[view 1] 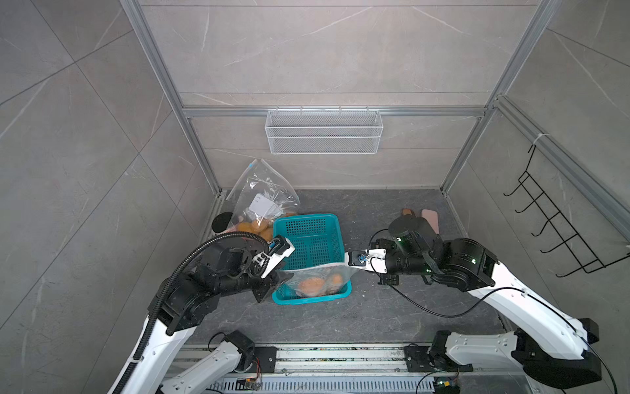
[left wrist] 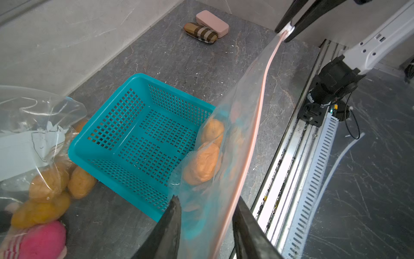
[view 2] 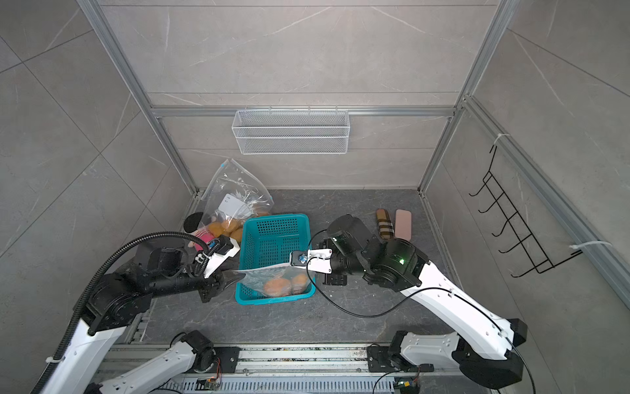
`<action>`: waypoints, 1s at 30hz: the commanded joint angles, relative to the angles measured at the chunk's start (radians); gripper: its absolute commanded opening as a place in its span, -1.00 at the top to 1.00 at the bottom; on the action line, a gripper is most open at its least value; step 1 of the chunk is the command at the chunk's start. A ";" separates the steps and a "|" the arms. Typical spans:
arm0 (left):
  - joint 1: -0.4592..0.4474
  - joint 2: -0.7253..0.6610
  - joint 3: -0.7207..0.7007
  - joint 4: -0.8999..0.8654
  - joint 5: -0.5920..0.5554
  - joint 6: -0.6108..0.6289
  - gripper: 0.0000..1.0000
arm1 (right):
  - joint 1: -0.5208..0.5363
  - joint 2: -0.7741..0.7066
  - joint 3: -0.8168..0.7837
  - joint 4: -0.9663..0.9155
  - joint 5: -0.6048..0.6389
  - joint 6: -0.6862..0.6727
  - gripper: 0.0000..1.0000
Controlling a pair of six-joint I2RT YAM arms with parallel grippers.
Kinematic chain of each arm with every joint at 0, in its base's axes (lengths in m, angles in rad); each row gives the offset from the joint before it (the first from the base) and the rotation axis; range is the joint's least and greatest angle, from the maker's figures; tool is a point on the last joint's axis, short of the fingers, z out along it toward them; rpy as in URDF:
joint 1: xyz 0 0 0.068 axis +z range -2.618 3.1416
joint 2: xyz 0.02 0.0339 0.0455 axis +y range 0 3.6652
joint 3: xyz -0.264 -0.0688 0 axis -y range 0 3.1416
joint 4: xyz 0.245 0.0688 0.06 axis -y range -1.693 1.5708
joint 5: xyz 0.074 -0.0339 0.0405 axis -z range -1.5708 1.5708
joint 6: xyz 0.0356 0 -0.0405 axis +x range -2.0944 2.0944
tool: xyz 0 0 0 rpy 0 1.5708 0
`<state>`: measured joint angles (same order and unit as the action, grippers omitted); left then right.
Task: Put the potatoes into a zipper bag and zip it
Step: Zip the zipper on the zipper food storage bag.
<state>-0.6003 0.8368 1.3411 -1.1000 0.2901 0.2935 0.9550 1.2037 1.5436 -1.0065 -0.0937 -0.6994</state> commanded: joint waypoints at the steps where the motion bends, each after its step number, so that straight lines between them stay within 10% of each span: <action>1: 0.000 -0.005 0.022 -0.005 -0.005 0.012 0.48 | -0.002 -0.020 -0.014 -0.012 -0.001 0.012 0.92; 5: -0.001 0.003 0.037 0.003 -0.024 0.006 0.99 | -0.002 -0.018 -0.013 -0.014 -0.001 0.014 0.92; 30: -0.002 0.051 0.141 0.087 -0.072 -0.035 1.00 | 0.000 -0.007 0.017 0.046 -0.014 0.027 0.94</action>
<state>-0.6014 0.8894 1.4410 -1.0851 0.2253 0.2806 0.9550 1.2022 1.5391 -0.9890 -0.1188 -0.6975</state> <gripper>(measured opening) 0.056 0.104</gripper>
